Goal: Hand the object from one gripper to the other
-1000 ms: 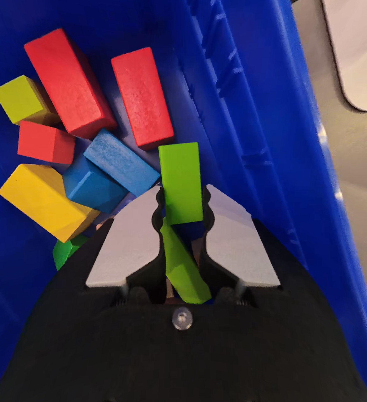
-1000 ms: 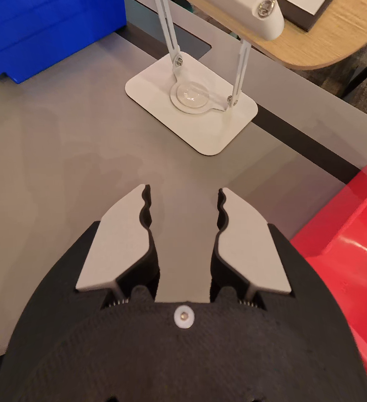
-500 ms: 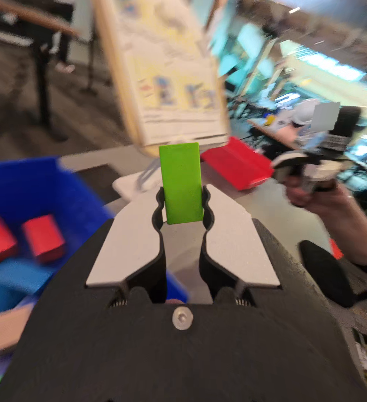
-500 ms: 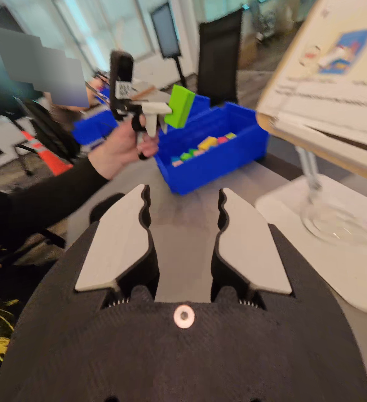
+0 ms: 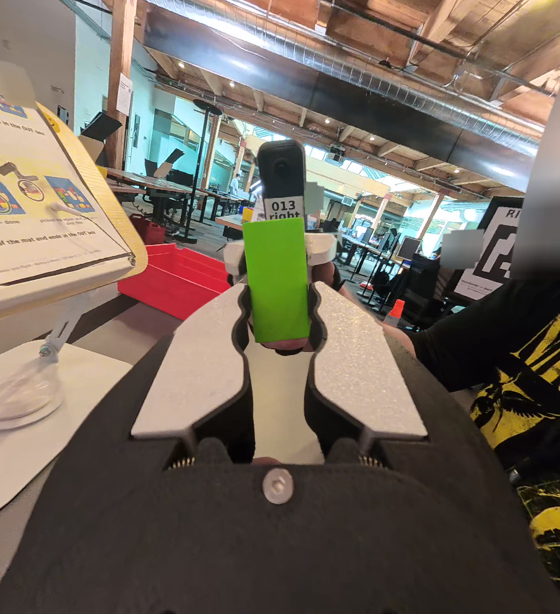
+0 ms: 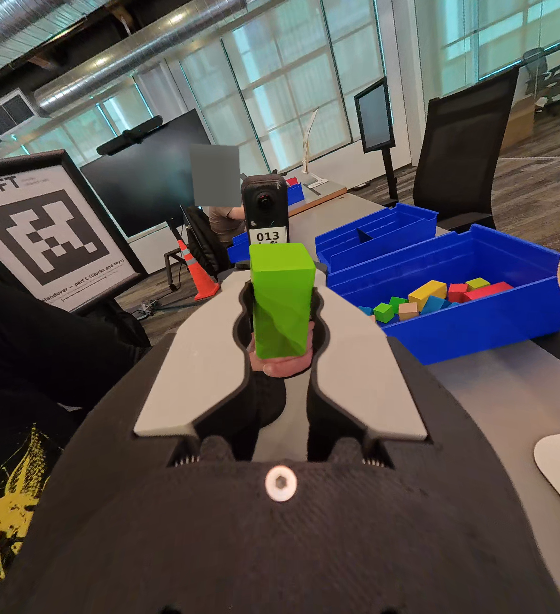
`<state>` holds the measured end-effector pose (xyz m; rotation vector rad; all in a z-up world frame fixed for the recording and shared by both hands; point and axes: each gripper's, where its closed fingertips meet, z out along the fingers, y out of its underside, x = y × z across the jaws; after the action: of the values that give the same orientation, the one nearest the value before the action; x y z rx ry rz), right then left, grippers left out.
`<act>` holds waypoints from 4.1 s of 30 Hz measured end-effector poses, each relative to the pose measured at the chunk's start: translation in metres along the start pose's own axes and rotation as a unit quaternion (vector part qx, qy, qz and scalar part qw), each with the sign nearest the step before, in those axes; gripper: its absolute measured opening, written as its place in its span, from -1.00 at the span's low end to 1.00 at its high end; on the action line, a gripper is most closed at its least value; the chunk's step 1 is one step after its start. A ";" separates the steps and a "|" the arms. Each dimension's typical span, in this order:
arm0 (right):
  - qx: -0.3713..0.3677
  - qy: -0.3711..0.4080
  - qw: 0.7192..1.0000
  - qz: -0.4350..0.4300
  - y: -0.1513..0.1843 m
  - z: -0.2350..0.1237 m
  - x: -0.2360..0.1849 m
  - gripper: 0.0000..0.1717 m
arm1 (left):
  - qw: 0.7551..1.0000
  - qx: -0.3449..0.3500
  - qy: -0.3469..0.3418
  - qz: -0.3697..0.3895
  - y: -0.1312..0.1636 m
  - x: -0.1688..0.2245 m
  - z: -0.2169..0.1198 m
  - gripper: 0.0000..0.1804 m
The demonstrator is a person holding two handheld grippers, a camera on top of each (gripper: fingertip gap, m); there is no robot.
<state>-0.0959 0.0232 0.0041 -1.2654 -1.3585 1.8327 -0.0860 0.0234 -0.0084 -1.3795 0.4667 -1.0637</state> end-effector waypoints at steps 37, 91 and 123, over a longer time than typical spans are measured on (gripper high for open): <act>-0.428 0.592 0.617 0.291 0.101 -0.511 0.315 -0.64 | 0.956 0.086 -0.237 0.152 -0.112 -0.144 -0.061 -0.70; -0.189 0.498 0.826 -0.185 -0.070 -0.255 0.151 -0.46 | 0.852 -0.204 -0.482 0.014 -0.013 -0.258 -0.166 -0.59; 0.025 0.078 0.993 -0.081 -0.110 -0.056 0.056 -0.63 | 0.994 0.087 0.025 0.058 -0.078 -0.054 0.049 -0.52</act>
<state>-0.0817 0.1333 0.0818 -1.2089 -1.2818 1.6135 -0.0989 0.1061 0.0578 -1.1610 0.4750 -1.0207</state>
